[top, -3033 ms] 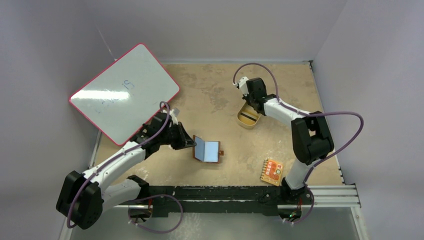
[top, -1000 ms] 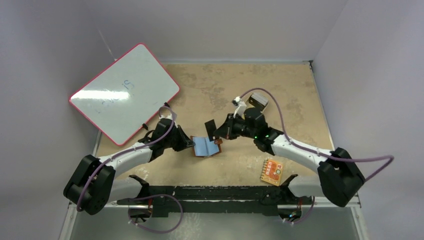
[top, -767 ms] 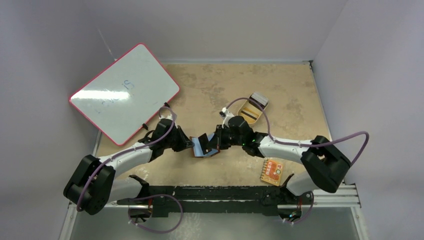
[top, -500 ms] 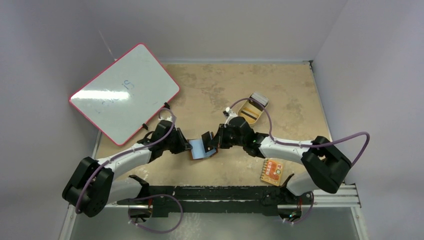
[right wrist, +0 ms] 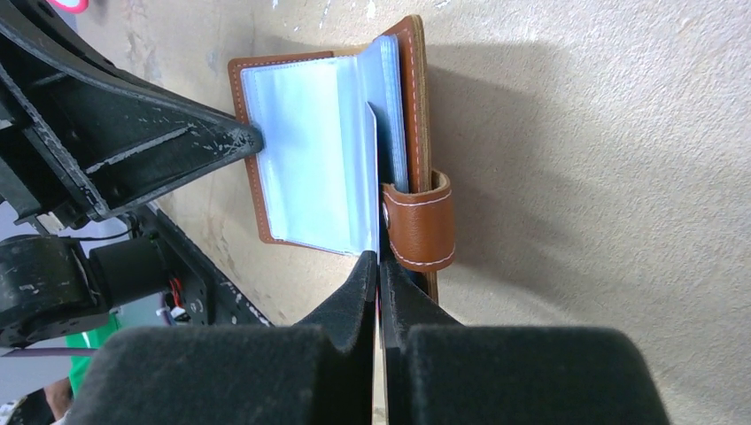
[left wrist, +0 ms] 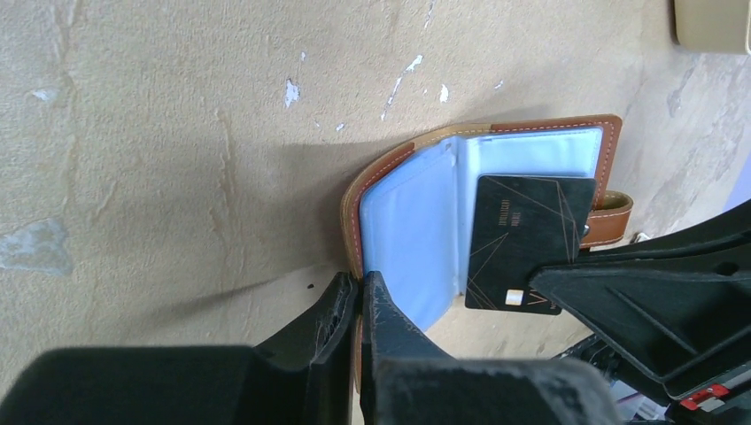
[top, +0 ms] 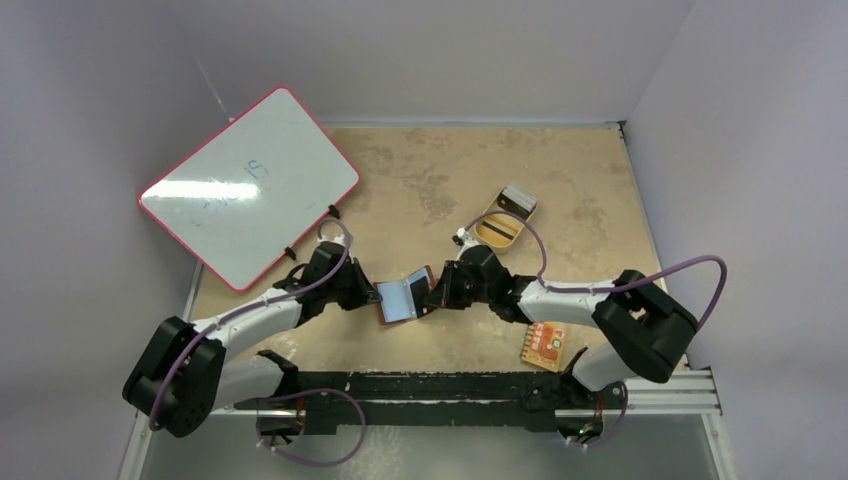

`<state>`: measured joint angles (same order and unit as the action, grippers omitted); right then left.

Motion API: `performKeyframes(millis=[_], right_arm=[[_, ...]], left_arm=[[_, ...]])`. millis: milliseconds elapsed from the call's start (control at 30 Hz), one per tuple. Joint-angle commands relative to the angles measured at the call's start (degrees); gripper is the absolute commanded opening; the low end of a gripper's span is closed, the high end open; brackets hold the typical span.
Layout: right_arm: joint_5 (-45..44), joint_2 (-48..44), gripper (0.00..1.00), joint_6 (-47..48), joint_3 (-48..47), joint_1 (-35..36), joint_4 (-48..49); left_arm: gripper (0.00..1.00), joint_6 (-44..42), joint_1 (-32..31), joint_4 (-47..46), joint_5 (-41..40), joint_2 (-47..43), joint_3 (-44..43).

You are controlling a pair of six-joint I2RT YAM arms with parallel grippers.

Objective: Put the credit cards into the card holder
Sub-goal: Insert the credit card into the card holder.

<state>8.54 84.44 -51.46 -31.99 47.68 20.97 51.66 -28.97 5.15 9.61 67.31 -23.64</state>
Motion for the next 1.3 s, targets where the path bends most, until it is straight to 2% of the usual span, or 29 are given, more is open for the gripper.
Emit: performKeyframes(millis=[0, 367, 1033, 1267], right_arm=[[-0.14, 0.75, 0.00, -1.51, 1.52, -0.02, 4.33], [2.42, 3.40, 0.00, -3.32, 4.20, -0.46, 12.63], [4.92, 7.18, 0.00, 2.59, 0.66, -3.23, 10.33], [6.08, 9.70, 0.00, 1.14, 1.22, -3.21, 13.49]], left_arm=[[0.00, -1.00, -0.19, -2.24, -0.50, 0.13, 0.76], [0.00, -2.19, -0.21, -3.78, -1.30, 4.59, -0.10], [0.00, -4.17, -0.37, -2.95, -1.72, 7.46, -1.78], [0.00, -3.77, -0.39, -3.54, -0.38, 9.01, -1.90]])
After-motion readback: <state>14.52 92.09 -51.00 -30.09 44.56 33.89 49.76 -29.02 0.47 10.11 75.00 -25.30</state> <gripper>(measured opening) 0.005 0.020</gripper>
